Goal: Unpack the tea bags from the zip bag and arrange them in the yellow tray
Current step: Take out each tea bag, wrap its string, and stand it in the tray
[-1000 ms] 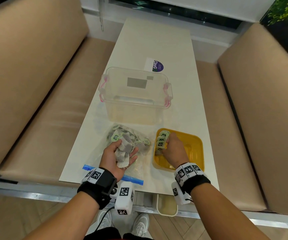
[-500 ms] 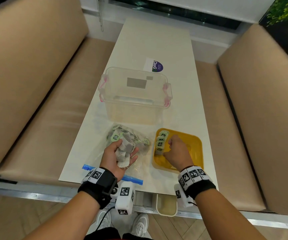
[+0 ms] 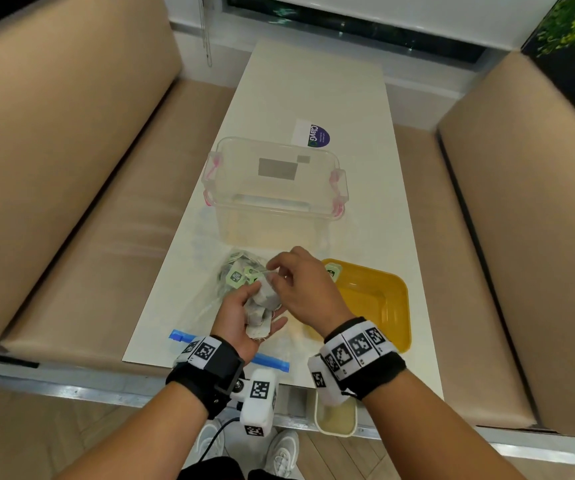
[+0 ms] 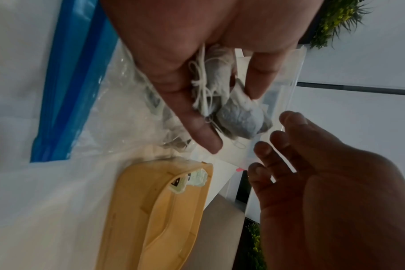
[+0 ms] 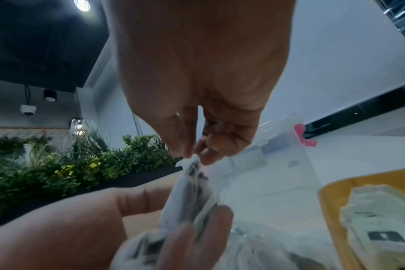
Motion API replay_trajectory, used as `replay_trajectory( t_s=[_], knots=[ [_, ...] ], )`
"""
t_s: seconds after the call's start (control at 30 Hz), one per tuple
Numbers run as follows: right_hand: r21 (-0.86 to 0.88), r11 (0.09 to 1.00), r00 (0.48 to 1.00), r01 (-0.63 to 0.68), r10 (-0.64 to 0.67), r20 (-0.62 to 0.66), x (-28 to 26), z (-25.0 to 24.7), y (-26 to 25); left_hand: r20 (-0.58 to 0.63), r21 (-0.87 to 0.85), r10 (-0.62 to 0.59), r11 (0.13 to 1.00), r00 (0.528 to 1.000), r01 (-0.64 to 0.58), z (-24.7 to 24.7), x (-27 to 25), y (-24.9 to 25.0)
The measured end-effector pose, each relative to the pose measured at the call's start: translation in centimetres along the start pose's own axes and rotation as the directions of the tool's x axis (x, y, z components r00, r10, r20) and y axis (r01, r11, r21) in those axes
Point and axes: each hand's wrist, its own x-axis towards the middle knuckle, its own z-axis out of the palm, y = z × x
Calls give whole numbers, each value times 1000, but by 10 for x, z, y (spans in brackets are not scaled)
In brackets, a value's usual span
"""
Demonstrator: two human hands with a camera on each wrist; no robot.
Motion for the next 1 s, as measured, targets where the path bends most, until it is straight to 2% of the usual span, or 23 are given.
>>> replay_trajectory(
  t_s=[0.17,0.37,0.57,0.7,0.9,1.0],
  knots=[
    [-128,990,977,-56,80,196,15,-4,-3,-18,85,-5,996,1000,7,-2,1,1],
    [-134,988,972,-80,107,209,15,-1,-2,-2,60,-2,998,1000,2,1,0,6],
    [-89,994,989,-62,74,131,11,-2,-3,-33,38,-26,999,999,27,1,5,7],
    [-7,999,998,-53,54,15,6,-7,-2,-68,21,-19,1000,997,21,-2,9,9],
    [162,983,988,-85,104,-111,-1,-31,5,-80,0,-33,999,996,33,-3,12,13],
    [117,988,986,-104,118,-121,-3,-44,15,-74,1,-38,999,996,38,-4,11,13]
  ],
)
